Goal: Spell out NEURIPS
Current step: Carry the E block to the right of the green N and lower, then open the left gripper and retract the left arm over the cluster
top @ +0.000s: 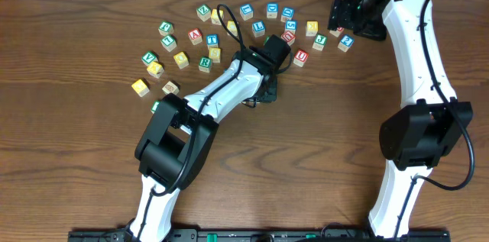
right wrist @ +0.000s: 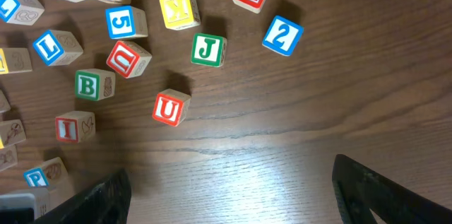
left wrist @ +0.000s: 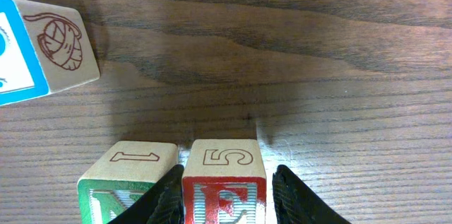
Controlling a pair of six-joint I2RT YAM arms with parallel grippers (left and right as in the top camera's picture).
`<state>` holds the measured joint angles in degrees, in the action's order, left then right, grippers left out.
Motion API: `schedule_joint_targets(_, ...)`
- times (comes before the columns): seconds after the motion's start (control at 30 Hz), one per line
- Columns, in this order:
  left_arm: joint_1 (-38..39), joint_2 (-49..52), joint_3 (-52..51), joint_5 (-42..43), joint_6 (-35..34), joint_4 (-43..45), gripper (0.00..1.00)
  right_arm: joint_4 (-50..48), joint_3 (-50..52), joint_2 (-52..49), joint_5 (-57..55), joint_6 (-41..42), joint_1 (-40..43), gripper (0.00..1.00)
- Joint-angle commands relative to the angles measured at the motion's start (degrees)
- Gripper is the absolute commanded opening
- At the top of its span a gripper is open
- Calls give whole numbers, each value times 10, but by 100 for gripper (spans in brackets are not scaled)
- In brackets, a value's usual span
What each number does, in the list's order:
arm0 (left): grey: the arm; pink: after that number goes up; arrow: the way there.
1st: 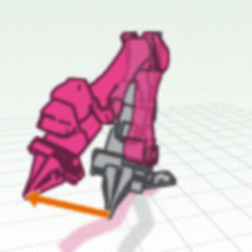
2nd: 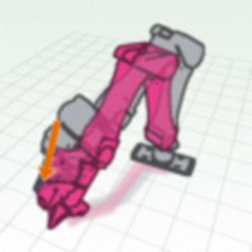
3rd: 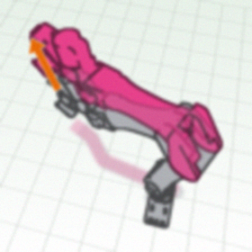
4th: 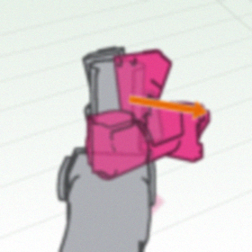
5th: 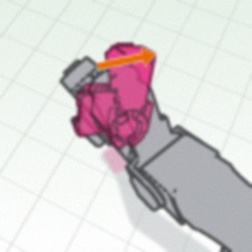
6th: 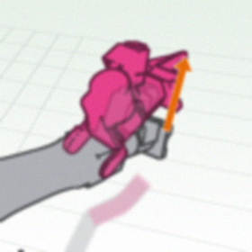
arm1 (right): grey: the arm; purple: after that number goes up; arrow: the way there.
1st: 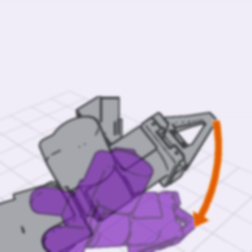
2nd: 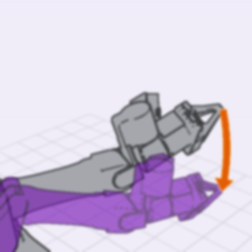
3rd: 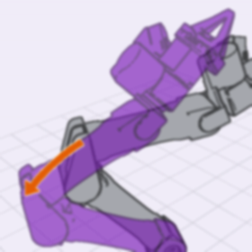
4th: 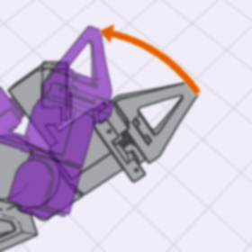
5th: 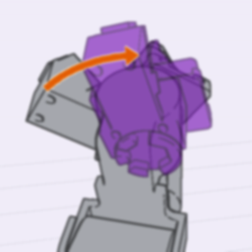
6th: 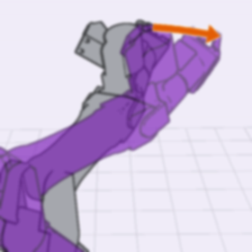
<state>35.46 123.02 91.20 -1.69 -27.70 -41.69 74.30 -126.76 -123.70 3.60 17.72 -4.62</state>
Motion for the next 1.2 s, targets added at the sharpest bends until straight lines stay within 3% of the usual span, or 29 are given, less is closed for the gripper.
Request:
schedule_joint_targets(0.0, -2, 10, -2, -9, -7, 2, 40, 1, -6, 9, -5, -7, 0, 86)
schedule_joint_targets(0.33, -5, -14, 11, -9, 2, -6, 40, 1, -6, 9, -5, -7, 0, 87)
schedule_joint_targets(0.73, -13, -115, 16, -9, 41, -10, 41, 0, -6, 9, -5, -6, 0, 87)
schedule_joint_targets(1.17, -122, -212, 16, -9, 98, -63, 40, -19, -6, 8, -4, -6, -35, 88)
